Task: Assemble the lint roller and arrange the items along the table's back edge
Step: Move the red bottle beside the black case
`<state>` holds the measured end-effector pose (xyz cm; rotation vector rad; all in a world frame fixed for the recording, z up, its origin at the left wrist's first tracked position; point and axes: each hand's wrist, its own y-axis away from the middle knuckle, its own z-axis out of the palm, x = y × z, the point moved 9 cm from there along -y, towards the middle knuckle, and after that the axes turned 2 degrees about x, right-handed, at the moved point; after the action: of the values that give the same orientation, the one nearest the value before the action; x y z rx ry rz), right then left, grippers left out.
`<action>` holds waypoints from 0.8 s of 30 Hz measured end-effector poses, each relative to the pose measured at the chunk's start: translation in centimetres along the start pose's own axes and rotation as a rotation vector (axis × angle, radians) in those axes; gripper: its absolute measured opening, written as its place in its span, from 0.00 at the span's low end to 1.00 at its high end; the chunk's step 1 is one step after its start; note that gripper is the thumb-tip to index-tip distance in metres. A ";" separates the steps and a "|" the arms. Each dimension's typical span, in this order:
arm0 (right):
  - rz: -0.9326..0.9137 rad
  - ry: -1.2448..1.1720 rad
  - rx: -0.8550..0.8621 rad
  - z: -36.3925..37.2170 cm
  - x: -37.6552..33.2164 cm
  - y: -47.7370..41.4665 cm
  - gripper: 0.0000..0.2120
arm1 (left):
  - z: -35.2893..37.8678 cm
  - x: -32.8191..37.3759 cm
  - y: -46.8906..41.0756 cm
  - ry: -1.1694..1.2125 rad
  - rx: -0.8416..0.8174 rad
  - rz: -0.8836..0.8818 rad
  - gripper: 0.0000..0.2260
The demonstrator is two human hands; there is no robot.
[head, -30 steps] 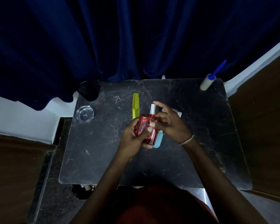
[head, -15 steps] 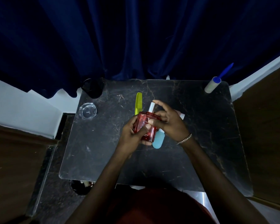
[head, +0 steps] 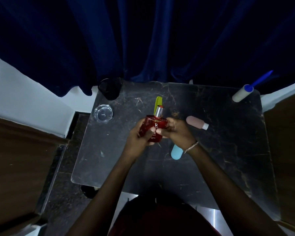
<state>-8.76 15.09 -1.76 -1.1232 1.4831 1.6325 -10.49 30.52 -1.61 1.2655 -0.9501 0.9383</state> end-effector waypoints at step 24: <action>-0.197 0.525 0.269 6.0 -1.0 -24.2 0.18 | -9.5 -5.4 -20.5 -0.314 0.137 0.051 0.35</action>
<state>12.30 24.59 -11.24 -1.5560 1.7798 1.0071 7.49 38.33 -14.04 1.5418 -1.1819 0.8709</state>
